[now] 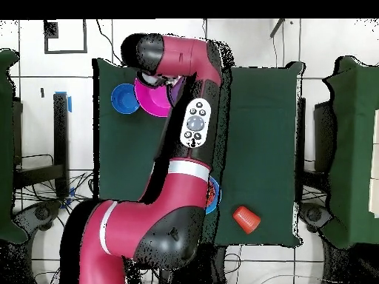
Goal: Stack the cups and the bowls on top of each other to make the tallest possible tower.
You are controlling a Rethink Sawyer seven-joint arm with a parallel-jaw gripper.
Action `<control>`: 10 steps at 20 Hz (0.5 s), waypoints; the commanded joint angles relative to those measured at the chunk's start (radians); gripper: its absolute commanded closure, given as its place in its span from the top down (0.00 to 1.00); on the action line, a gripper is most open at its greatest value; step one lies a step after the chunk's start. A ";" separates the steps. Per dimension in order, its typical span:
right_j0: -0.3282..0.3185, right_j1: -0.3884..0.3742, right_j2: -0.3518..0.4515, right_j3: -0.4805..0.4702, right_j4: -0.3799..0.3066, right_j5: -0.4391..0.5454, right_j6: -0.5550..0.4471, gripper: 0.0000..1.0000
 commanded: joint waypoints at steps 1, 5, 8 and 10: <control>0.021 -0.010 0.033 -0.010 0.032 0.109 0.227 0.00; 0.027 -0.010 0.023 -0.005 0.042 0.112 0.236 0.00; 0.042 -0.011 0.005 -0.002 0.052 0.118 0.266 0.00; 0.052 -0.011 -0.005 0.005 0.058 0.112 0.284 0.00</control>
